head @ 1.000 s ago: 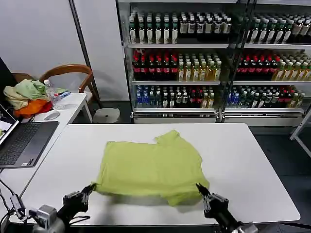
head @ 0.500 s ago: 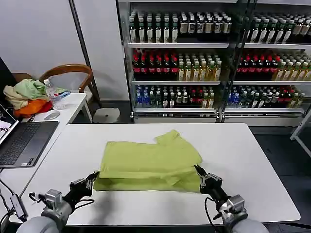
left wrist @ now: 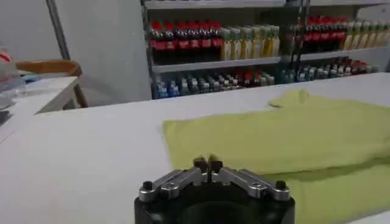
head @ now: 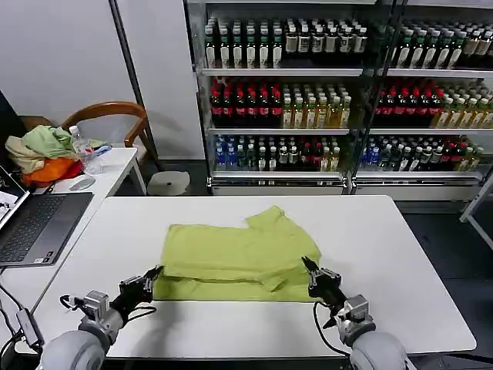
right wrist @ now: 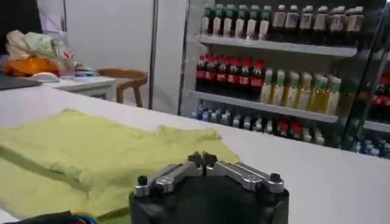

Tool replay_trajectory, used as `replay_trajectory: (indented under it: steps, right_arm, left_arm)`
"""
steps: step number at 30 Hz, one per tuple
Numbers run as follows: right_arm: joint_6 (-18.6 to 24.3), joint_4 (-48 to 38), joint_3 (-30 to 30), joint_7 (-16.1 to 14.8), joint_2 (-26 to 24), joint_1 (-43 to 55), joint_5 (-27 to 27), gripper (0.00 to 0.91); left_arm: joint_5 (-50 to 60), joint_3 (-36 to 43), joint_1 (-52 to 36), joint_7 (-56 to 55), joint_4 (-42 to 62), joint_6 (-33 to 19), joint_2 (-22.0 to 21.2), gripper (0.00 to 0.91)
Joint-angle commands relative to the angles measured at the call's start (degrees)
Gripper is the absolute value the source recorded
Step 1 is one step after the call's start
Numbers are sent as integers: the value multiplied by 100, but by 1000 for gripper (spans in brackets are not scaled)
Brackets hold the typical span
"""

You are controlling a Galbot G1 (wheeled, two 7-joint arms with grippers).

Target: Fold and organize the clothes.

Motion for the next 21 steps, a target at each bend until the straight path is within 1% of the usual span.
replay_trajectory:
  steps: [1, 3, 7, 13, 18, 21]
  right_arm:
    - [-98, -528, -198, 74, 77, 373, -22, 907]
    - [-136, -657, -232, 135, 107, 467, -13, 907]
    - [-362, -712, -198, 427, 203, 596, 144, 907]
    - [-399, -452, -10, 485, 126, 392, 153, 907]
    - [-442, 201, 172, 564, -143, -136, 358, 907]
    - [-527, 555, 226, 623, -219, -472, 448, 907]
  left_arm:
    - [164, 205, -279, -4, 385, -137, 25, 907]
    - [240, 237, -328, -24, 453, -234, 21, 907]
    - [257, 160, -367, -68, 541, -214, 32, 907]
    - [229, -39, -33, -111, 304, -189, 131, 907]
    - [227, -26, 444, -408, -444, 209, 106, 907]
    - [225, 47, 542, -550, -632, 506, 14, 907]
